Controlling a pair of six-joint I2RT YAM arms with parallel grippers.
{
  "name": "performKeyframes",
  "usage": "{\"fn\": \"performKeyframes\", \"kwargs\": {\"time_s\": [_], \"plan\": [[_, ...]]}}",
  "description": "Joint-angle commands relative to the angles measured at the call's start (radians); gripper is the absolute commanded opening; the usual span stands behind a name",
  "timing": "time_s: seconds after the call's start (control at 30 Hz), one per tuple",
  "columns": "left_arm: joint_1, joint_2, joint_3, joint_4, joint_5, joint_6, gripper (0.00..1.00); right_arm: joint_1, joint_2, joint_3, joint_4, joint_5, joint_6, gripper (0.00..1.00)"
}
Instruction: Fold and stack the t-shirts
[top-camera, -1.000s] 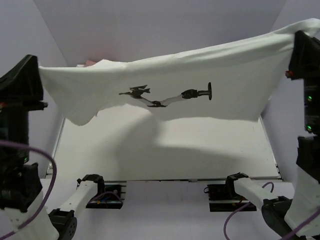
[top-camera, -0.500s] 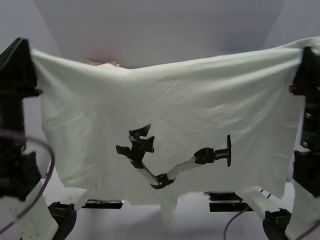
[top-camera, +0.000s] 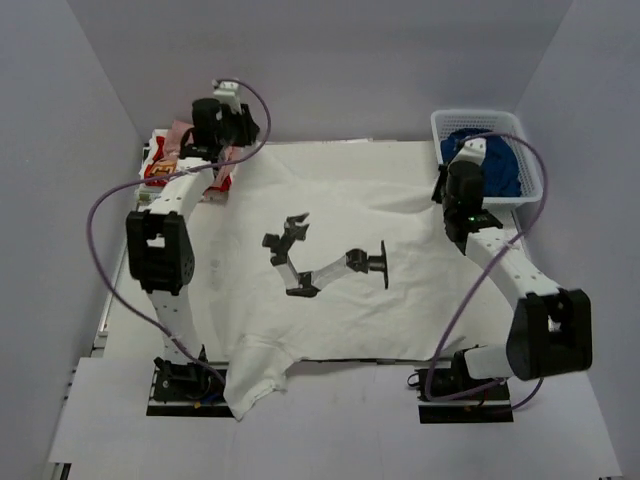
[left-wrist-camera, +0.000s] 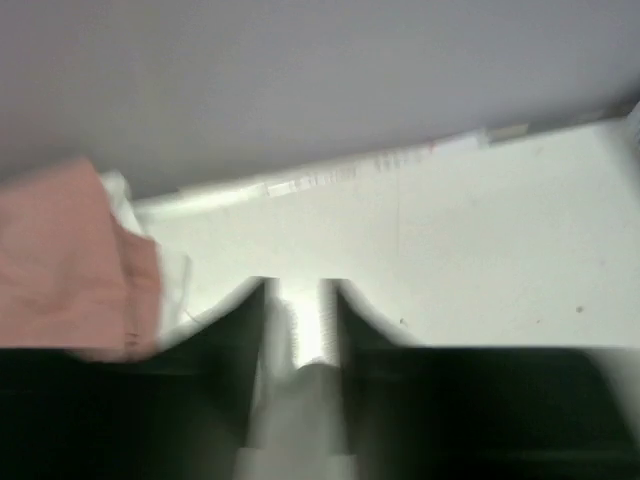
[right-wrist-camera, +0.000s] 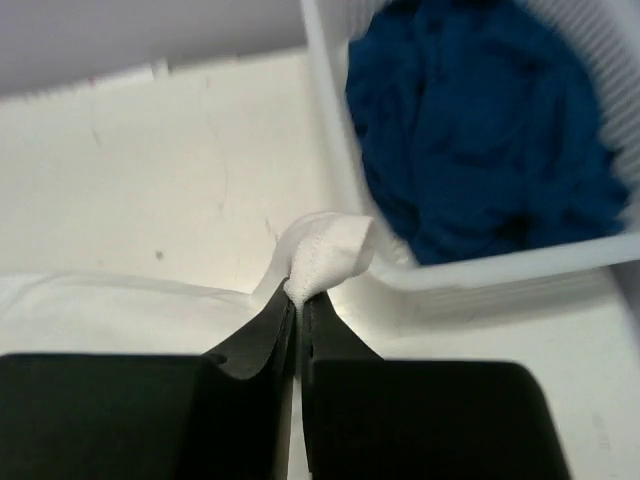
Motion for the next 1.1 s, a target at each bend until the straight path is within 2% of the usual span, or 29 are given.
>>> {"fn": "performKeyframes", "kwargs": {"time_s": [0.0,0.03,0.07,0.1,0.17,0.23,0.3,0.4,0.5,0.6,0.63,0.7,0.8,1.07], "plan": [[0.005,0.14,0.147,-0.052,0.082,0.036,0.6,-0.019,0.115,-0.021,0.147,-0.065,0.091,0.0],[0.005,0.202,0.198,-0.1,0.094,0.036,0.91,-0.019,0.147,-0.018,0.141,-0.084,0.099,0.25],[0.005,0.325,0.305,-0.187,0.103,0.036,1.0,-0.022,0.239,0.002,0.136,-0.128,0.088,0.47],[0.005,0.376,0.355,-0.222,0.103,0.024,1.0,-0.025,0.27,0.044,0.109,-0.138,0.085,0.66],[0.005,0.45,0.465,-0.272,0.103,0.012,1.0,-0.019,0.359,0.124,0.035,-0.169,0.065,0.9],[0.005,0.47,0.476,-0.267,0.116,0.001,1.0,-0.016,0.379,0.189,-0.01,-0.179,0.044,0.9],[0.005,0.426,0.391,-0.2,0.105,-0.01,1.0,-0.016,0.37,0.191,-0.008,-0.189,0.039,0.9],[0.005,0.295,0.254,-0.164,0.055,-0.021,1.0,-0.016,0.335,0.186,-0.028,-0.244,0.043,0.9],[-0.017,0.168,0.148,-0.227,-0.019,-0.04,1.0,-0.013,0.286,0.152,-0.063,-0.337,0.079,0.9],[-0.017,0.047,-0.005,-0.264,-0.002,-0.094,1.0,-0.008,0.243,0.077,-0.056,-0.394,0.114,0.9],[-0.026,0.018,-0.109,-0.264,-0.002,-0.114,1.0,-0.004,0.237,0.047,-0.036,-0.431,0.132,0.9],[-0.026,-0.054,-0.27,-0.264,-0.002,-0.157,1.0,-0.004,0.249,0.008,-0.028,-0.425,0.139,0.9],[-0.049,-0.078,-0.398,-0.232,-0.002,-0.166,1.0,0.001,0.293,0.0,-0.071,-0.413,0.14,0.9],[-0.109,0.128,-0.262,-0.335,-0.047,-0.136,1.0,-0.001,0.442,0.051,-0.129,-0.334,0.174,0.9]]}}
